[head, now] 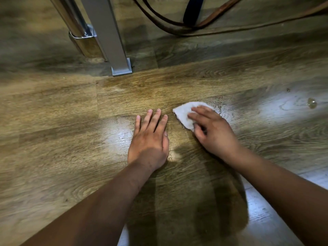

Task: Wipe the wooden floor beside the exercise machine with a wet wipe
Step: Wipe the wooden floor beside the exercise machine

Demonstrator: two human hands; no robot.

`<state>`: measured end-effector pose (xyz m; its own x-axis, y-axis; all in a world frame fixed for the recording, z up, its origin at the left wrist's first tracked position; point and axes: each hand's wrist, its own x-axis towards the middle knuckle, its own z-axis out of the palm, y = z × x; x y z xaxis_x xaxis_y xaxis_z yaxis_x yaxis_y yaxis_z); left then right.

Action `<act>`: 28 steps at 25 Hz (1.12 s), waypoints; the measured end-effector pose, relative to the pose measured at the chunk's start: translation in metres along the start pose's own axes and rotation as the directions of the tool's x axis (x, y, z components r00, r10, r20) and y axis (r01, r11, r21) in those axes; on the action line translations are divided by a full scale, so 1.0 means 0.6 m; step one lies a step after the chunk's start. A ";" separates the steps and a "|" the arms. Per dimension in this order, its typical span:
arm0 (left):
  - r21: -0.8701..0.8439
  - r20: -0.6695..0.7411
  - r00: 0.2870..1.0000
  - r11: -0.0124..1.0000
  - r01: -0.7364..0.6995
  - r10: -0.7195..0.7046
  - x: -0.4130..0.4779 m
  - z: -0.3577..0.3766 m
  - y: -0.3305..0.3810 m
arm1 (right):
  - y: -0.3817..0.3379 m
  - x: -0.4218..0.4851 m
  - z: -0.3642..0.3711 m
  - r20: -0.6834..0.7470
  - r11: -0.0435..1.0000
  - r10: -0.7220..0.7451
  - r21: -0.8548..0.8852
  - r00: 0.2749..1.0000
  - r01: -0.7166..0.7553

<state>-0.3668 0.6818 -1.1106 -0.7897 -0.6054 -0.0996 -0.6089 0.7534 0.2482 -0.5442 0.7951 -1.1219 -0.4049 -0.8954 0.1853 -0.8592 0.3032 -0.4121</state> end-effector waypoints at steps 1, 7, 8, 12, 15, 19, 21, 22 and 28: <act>-0.005 -0.009 1.000 1.000 -0.004 0.004 -0.001 0.000 0.000 | -0.007 0.008 0.005 -0.010 0.999 0.037 -0.003 0.999 -0.037; -0.051 -0.027 1.000 0.999 -0.009 0.007 0.000 0.004 -0.007 | -0.081 -0.210 -0.026 0.142 0.992 -0.041 0.121 0.989 0.024; -0.057 -0.029 1.000 0.998 -0.012 0.011 0.001 0.006 -0.007 | -0.085 -0.246 -0.038 0.177 0.986 -0.088 0.158 0.980 0.060; -0.038 -0.024 1.000 0.999 -0.021 0.020 0.004 0.008 -0.005 | -0.043 -0.180 -0.042 0.199 0.982 -0.149 0.146 0.969 0.121; -0.030 0.009 1.000 0.999 -0.011 0.011 0.002 0.003 -0.007 | -0.005 -0.025 -0.011 0.109 0.998 -0.052 -0.013 0.993 0.053; -0.025 0.030 0.999 1.000 -0.016 0.017 0.002 0.001 -0.004 | -0.005 0.073 0.004 0.036 0.996 0.085 -0.037 0.996 -0.084; -0.011 0.029 0.999 1.000 -0.012 0.013 0.003 0.003 -0.007 | -0.031 0.023 0.000 0.054 0.993 0.114 -0.026 0.992 -0.113; -0.005 0.033 0.999 1.000 -0.010 0.010 0.002 0.003 -0.007 | -0.047 -0.022 -0.008 0.092 0.995 0.100 -0.018 0.991 -0.098; -0.002 0.054 0.998 1.000 -0.019 0.019 0.004 0.002 -0.008 | -0.053 -0.222 -0.057 0.196 0.995 -0.087 0.068 0.977 0.075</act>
<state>-0.3658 0.6773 -1.1133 -0.8042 -0.5760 -0.1463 -0.5934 0.7645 0.2518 -0.4736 0.9158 -1.1029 -0.2593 -0.9649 0.0415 -0.8639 0.2125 -0.4566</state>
